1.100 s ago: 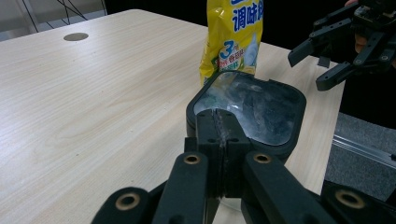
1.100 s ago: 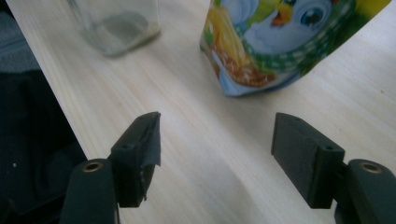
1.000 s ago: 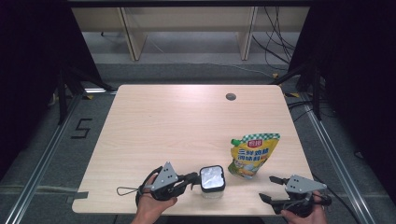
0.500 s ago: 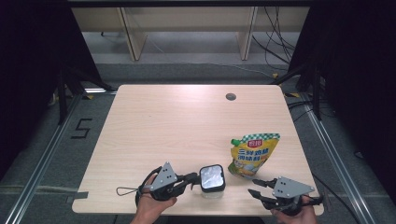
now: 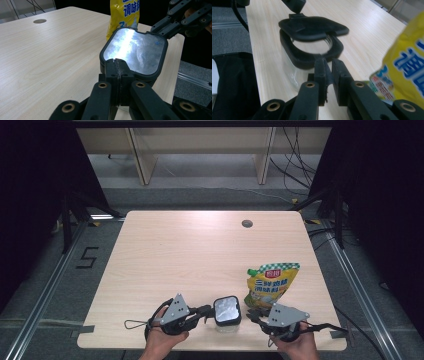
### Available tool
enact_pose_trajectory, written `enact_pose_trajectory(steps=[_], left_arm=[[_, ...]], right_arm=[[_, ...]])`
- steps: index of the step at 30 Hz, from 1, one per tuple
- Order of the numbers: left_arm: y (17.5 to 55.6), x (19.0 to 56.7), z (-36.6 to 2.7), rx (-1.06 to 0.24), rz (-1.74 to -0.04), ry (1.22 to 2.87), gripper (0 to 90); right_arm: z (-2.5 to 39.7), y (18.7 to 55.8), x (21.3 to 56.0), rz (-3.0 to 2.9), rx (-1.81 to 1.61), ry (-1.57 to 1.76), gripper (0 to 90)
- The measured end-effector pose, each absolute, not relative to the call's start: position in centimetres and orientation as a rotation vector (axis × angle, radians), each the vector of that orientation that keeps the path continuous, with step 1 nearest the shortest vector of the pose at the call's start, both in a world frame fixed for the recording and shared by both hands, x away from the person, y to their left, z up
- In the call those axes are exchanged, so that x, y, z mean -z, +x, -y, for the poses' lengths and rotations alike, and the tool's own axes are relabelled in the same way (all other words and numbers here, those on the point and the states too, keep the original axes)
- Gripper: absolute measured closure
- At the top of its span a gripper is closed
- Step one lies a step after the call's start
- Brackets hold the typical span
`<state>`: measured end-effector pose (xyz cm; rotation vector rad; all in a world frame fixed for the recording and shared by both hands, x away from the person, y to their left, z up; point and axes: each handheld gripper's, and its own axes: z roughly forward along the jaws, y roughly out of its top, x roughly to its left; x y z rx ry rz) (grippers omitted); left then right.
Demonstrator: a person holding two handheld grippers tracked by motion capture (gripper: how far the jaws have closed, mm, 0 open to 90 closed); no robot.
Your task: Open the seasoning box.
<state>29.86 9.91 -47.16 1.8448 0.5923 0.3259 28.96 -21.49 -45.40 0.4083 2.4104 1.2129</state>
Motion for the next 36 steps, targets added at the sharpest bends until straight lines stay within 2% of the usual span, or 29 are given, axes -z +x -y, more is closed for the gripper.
enact_pose_trajectory(steps=[8, 14, 22, 29, 36], left_arm=[[29.8, 47.2, -9.9, -0.334, -0.604, 1.844, 87.9], [30.2, 47.2, -11.0, -0.295, -0.576, 1.854, 65.0], [29.9, 48.3, -12.0, -0.294, -0.53, 1.93, 52.1], [30.1, 50.1, -11.0, -0.301, -0.486, 1.981, 53.4], [30.6, 50.7, -10.7, -0.312, -0.464, 1.991, 61.8]], right_arm=[[19.7, 29.2, 45.0, -2.417, -1.246, 0.37, 83.7], [19.0, 29.3, 44.1, -2.392, -1.27, 0.337, 85.4], [17.9, 29.5, 43.6, -2.394, -1.302, 0.303, 85.9], [17.0, 29.7, 43.2, -2.401, -1.325, 0.276, 86.2], [15.8, 29.8, 42.6, -2.39, -1.348, 0.231, 85.7]])
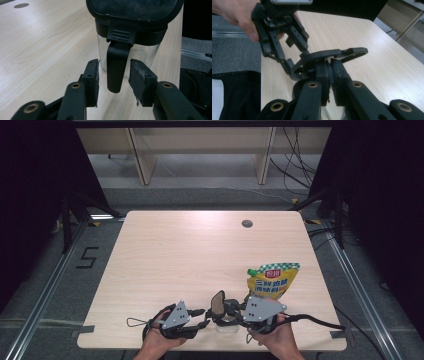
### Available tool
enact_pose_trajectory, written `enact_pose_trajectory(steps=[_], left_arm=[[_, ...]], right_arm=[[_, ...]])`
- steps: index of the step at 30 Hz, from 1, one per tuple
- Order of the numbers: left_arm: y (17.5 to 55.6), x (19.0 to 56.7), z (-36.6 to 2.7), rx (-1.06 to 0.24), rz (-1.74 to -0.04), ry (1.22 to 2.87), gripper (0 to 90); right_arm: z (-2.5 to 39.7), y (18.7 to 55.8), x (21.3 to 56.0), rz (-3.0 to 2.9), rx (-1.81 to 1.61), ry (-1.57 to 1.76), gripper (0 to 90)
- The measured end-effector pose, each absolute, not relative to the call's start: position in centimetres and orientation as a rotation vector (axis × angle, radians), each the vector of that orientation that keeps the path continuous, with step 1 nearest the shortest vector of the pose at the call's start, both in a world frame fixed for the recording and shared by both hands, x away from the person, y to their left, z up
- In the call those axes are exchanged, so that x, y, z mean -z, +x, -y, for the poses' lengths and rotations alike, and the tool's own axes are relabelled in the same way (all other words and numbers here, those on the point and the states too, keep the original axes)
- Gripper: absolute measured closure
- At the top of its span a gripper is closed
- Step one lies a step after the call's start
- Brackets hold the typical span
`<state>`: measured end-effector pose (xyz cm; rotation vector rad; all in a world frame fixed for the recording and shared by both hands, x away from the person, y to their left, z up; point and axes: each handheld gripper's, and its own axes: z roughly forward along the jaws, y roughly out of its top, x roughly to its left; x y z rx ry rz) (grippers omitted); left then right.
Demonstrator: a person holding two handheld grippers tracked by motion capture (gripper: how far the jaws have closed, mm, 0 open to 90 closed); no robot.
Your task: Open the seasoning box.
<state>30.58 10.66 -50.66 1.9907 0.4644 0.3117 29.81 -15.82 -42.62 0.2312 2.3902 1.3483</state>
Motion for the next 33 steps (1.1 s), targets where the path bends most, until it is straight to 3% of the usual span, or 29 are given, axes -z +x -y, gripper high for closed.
enact_pose_trajectory(steps=[3, 7, 30, 33], left_arm=[[30.6, 50.8, -10.4, -0.299, -0.451, 1.992, 69.3], [30.6, 50.8, -10.3, -0.319, -0.45, 1.999, 72.9], [30.3, 50.4, -9.9, -0.333, -0.522, 2.02, 73.6], [30.4, 50.4, -10.0, -0.332, -0.511, 2.006, 69.3]], right_arm=[[15.3, 29.8, 42.5, -2.395, -1.364, 0.22, 85.8], [14.6, 29.8, 42.2, -2.392, -1.368, 0.21, 85.8], [12.2, 30.4, 42.9, -2.422, -1.472, 0.21, 85.4], [12.4, 30.4, 42.9, -2.42, -1.464, 0.207, 83.7]])
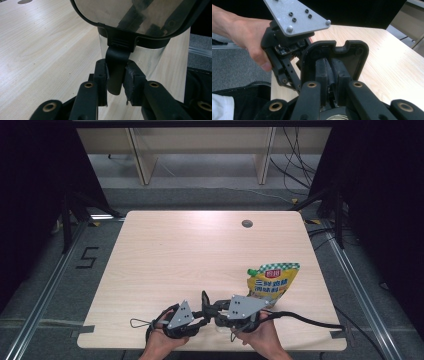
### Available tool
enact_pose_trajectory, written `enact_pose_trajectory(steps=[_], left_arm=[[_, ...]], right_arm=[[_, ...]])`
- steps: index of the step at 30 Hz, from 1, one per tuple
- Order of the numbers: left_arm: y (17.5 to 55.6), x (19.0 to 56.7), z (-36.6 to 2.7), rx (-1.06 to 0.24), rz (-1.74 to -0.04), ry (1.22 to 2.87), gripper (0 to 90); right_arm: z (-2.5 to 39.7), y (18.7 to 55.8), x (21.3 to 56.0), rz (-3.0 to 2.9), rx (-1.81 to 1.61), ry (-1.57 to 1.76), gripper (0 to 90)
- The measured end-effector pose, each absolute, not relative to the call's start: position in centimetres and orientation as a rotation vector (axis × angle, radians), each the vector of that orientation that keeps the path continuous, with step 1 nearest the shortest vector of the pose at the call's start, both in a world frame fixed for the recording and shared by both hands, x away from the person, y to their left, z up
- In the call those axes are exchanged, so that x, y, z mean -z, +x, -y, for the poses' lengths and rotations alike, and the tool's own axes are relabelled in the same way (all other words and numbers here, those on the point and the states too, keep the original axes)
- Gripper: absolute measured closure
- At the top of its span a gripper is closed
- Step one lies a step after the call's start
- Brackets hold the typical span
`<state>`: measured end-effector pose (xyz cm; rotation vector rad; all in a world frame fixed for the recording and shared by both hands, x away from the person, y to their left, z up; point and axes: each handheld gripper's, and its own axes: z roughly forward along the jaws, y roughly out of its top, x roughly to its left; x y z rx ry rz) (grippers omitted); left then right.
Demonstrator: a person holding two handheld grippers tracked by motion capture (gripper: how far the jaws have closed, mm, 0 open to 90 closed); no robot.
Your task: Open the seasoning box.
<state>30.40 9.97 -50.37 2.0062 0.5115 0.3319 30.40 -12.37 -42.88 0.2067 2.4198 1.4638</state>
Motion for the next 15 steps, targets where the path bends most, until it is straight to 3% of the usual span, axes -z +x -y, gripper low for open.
enact_pose_trajectory(steps=[5, 15], left_arm=[[29.9, 50.0, -10.5, -0.326, -0.531, 1.999, 52.6], [29.9, 49.8, -11.2, -0.299, -0.608, 2.006, 38.7]], right_arm=[[13.0, 30.5, 42.7, -2.403, -1.428, 0.232, 80.4], [17.4, 30.7, 43.3, -2.376, -1.415, 0.35, 68.4]])
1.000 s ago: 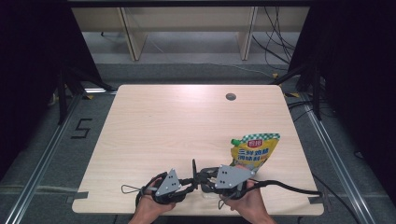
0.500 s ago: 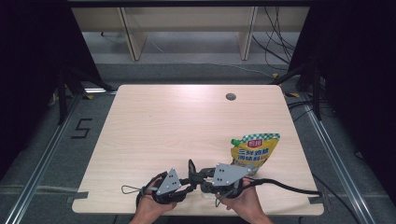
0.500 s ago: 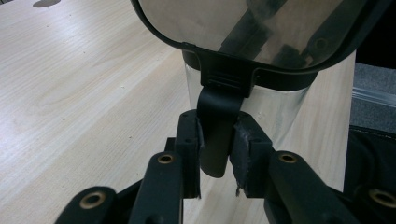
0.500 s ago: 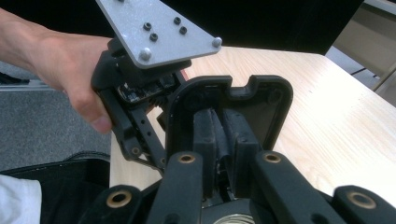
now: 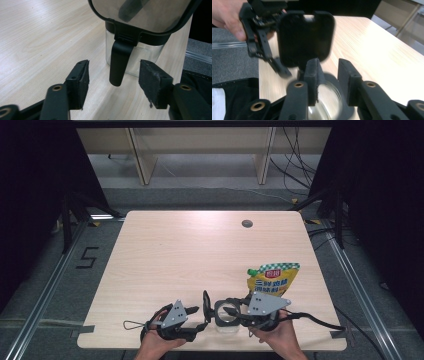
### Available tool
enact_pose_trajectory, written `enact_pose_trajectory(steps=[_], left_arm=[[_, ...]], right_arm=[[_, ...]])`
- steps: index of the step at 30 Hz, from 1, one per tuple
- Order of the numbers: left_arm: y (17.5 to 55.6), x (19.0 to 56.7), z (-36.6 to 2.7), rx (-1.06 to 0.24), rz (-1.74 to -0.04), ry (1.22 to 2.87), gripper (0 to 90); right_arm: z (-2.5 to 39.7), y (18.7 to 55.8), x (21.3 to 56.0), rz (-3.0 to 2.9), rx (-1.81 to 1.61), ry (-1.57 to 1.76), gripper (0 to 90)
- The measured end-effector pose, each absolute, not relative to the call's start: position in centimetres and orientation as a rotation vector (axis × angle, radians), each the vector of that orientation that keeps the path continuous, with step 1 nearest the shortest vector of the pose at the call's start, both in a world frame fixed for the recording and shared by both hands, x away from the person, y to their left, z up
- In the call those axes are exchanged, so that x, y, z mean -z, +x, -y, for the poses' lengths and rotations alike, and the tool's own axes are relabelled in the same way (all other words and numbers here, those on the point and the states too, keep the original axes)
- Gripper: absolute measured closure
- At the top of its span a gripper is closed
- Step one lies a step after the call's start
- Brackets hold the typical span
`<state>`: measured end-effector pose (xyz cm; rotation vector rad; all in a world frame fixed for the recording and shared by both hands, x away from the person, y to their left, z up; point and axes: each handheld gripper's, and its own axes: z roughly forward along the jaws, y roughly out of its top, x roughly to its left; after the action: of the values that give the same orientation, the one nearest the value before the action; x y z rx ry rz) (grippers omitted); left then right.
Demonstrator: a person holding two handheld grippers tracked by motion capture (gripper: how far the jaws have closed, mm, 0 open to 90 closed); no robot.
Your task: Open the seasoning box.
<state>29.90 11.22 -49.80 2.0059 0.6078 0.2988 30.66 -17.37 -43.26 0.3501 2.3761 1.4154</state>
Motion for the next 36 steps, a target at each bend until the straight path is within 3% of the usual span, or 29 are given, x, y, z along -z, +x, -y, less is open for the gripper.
enact_pose_trajectory(steps=[6, 23, 33, 36], left_arm=[[29.6, 49.6, -11.3, -0.298, -0.661, 1.99, 34.0], [26.7, 49.8, -11.9, -0.322, -0.653, 2.025, 32.0], [27.2, 50.1, -12.4, -0.346, -0.668, 2.022, 31.9], [27.4, 50.1, -12.6, -0.343, -0.682, 2.027, 31.9]], right_arm=[[20.7, 30.5, 43.9, -2.358, -1.397, 0.445, 60.1], [28.4, 29.2, 44.0, -2.254, -1.387, 0.637, 53.7], [31.6, 30.1, 44.8, -2.159, -1.364, 0.839, 34.8], [32.0, 30.4, 45.3, -2.15, -1.381, 0.904, 33.1]])
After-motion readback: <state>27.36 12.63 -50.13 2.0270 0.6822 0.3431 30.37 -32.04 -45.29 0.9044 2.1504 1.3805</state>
